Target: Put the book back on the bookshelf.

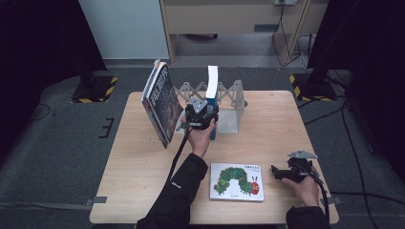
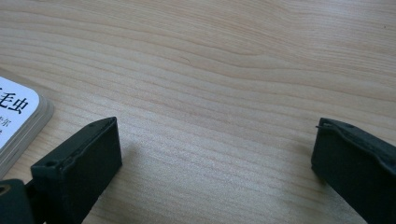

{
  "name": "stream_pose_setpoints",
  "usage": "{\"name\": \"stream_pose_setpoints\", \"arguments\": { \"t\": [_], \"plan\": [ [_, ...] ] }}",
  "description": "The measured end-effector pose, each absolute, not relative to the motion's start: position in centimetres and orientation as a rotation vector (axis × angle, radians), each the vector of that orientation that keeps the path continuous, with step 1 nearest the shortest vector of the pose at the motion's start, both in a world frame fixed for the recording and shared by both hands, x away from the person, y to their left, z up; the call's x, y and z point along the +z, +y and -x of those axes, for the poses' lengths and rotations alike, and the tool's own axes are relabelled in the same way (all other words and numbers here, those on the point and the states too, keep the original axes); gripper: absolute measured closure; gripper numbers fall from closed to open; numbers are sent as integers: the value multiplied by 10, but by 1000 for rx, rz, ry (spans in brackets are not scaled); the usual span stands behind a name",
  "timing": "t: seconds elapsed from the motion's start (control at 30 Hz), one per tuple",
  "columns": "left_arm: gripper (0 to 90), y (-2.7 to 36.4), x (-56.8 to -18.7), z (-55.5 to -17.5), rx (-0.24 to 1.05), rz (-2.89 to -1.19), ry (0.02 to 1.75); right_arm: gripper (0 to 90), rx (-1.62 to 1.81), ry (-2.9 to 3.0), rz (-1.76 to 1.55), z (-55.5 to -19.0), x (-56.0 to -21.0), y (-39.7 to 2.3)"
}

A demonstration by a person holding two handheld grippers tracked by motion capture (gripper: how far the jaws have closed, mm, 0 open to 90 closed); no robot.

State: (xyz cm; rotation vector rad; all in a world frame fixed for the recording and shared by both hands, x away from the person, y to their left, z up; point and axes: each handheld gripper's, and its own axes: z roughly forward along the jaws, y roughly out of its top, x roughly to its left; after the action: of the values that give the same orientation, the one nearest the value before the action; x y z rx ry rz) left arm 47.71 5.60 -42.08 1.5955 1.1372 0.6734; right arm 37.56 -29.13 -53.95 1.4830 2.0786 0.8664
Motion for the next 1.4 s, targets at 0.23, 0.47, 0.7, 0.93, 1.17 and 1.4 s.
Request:
{"name": "stream_pose_setpoints", "arguments": {
  "t": [0.23, 0.47, 0.7, 0.93, 1.17, 1.4],
  "plan": [
    [514, 58, -422, -475, 678, -1602, 1121, 19, 866, 2079, -1483, -376, -539, -291],
    [477, 66, -419, -465, 666, -1622, 1070, 18, 867, 2078, -1483, -376, -539, -291],
    [447, 78, -415, -446, 625, -1675, 1004, 19, 867, 2079, -1483, -376, -539, -291],
    [431, 100, -407, -421, 586, -1725, 983, 15, 867, 2080, -1486, -376, -539, -291],
    [406, 120, -402, -399, 498, -1738, 977, 2, 861, 2078, -1488, -376, -540, -290],
    [395, 143, -413, -386, 470, -1752, 1007, 2, 859, 2076, -1492, -377, -540, -290]
  ]
}}
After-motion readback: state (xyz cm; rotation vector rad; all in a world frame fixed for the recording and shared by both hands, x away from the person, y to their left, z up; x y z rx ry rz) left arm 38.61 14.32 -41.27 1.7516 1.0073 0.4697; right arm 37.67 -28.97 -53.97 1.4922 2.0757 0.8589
